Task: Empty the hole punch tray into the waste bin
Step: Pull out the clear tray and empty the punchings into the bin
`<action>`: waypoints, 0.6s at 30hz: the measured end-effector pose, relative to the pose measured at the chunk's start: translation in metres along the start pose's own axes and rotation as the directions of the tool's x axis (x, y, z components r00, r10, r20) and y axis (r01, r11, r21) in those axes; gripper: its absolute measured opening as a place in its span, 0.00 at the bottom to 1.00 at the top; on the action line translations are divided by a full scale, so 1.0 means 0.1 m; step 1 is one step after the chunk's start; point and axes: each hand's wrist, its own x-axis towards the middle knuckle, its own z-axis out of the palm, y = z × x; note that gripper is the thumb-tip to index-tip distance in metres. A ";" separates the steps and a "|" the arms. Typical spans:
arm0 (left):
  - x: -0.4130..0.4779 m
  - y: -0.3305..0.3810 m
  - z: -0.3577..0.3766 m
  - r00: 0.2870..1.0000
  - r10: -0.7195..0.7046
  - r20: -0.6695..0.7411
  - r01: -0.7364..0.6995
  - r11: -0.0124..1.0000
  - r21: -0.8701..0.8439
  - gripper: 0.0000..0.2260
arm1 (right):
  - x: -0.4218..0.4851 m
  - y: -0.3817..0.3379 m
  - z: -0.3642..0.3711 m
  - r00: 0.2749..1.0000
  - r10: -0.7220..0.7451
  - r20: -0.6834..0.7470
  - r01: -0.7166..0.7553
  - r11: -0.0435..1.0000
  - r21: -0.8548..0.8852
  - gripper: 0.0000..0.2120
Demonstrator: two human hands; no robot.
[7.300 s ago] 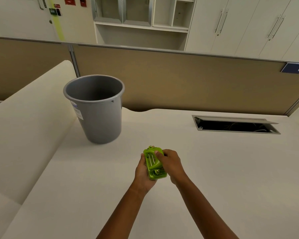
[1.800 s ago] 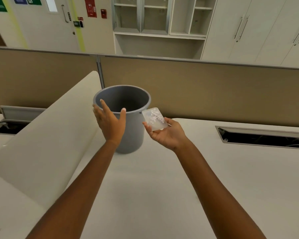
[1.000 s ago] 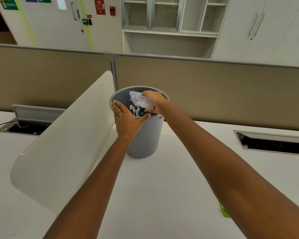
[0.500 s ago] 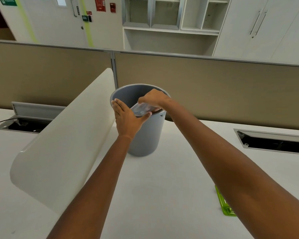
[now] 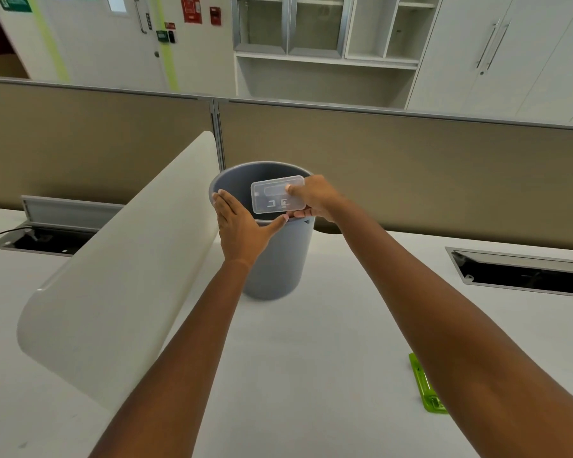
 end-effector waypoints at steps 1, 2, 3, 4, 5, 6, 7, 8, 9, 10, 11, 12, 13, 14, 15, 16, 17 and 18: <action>0.00 -0.01 0.00 1.000 -0.001 -0.002 0.001 1.000 0.001 0.52 | -0.01 0.01 -0.01 1.000 0.020 0.001 -0.020 0.999 0.043 0.18; 0.00 -0.01 0.00 1.000 -0.001 -0.004 0.001 1.000 0.002 0.52 | -0.01 0.02 -0.02 1.000 0.031 0.003 -0.032 0.997 0.066 0.19; 0.00 -0.01 0.00 1.000 -0.002 -0.004 0.002 1.000 0.002 0.51 | -0.02 0.03 -0.03 0.999 0.037 0.003 -0.038 0.996 0.084 0.19; 0.00 -0.01 0.00 1.000 -0.002 -0.003 0.002 1.000 0.002 0.51 | -0.03 0.03 -0.04 0.999 0.040 0.003 -0.040 0.994 0.098 0.19; 0.00 -0.01 0.00 1.000 -0.002 -0.002 0.002 1.000 0.001 0.51 | -0.03 0.04 -0.04 0.999 0.040 0.003 -0.040 0.993 0.107 0.19; 0.00 0.00 -0.01 1.000 -0.002 -0.002 0.002 1.000 0.002 0.51 | -0.03 0.04 -0.05 0.999 0.038 0.001 -0.038 0.993 0.110 0.19; 0.00 0.00 -0.01 1.000 -0.002 -0.002 0.002 1.000 0.005 0.51 | -0.03 0.05 -0.05 0.999 0.034 -0.002 -0.033 0.994 0.103 0.19; 0.00 0.00 -0.01 1.000 -0.001 -0.003 0.002 1.000 0.009 0.51 | -0.04 0.05 -0.05 1.000 0.023 -0.003 -0.022 0.996 0.088 0.18; 0.00 0.00 -0.01 1.000 -0.002 -0.003 0.002 1.000 0.012 0.51 | -0.03 0.06 -0.05 1.000 0.005 -0.001 -0.005 0.998 0.065 0.18; 0.00 0.00 -0.01 1.000 -0.003 -0.003 0.003 1.000 0.013 0.51 | -0.02 0.07 -0.05 1.000 -0.016 0.000 0.016 0.999 0.039 0.17; 0.00 0.00 -0.01 1.000 -0.005 -0.002 0.005 1.000 0.011 0.51 | -0.02 0.08 -0.05 0.999 -0.039 -0.004 0.039 0.999 0.014 0.17; -0.01 0.00 -0.01 1.000 -0.005 -0.001 0.005 1.000 0.007 0.51 | -0.02 0.09 -0.04 0.998 -0.065 -0.017 0.065 0.998 -0.011 0.16; -0.01 0.00 -0.01 1.000 -0.005 0.000 0.005 1.000 0.004 0.52 | -0.02 0.10 -0.03 0.995 -0.095 -0.036 0.093 0.995 -0.035 0.15; -0.01 0.00 -0.01 1.000 -0.003 0.000 0.003 1.000 0.004 0.52 | -0.02 0.11 -0.01 0.990 -0.127 -0.058 0.123 0.991 -0.060 0.14; -0.01 0.00 -0.01 1.000 -0.002 -0.001 0.002 1.000 0.005 0.52 | -0.02 0.11 0.01 0.985 -0.154 -0.078 0.148 0.986 -0.077 0.13; -0.01 0.00 -0.01 1.000 0.001 -0.002 -0.001 1.000 0.007 0.51 | -0.03 0.12 0.03 0.981 -0.169 -0.095 0.162 0.984 -0.074 0.11; -0.01 0.00 -0.01 1.000 0.002 -0.002 -0.002 1.000 0.007 0.51 | -0.03 0.12 0.04 0.981 -0.163 -0.108 0.159 0.986 -0.050 0.09; -0.01 0.00 -0.02 1.000 0.004 -0.004 -0.004 1.000 0.007 0.51 | -0.04 0.12 0.05 0.983 -0.141 -0.118 0.141 0.990 -0.012 0.09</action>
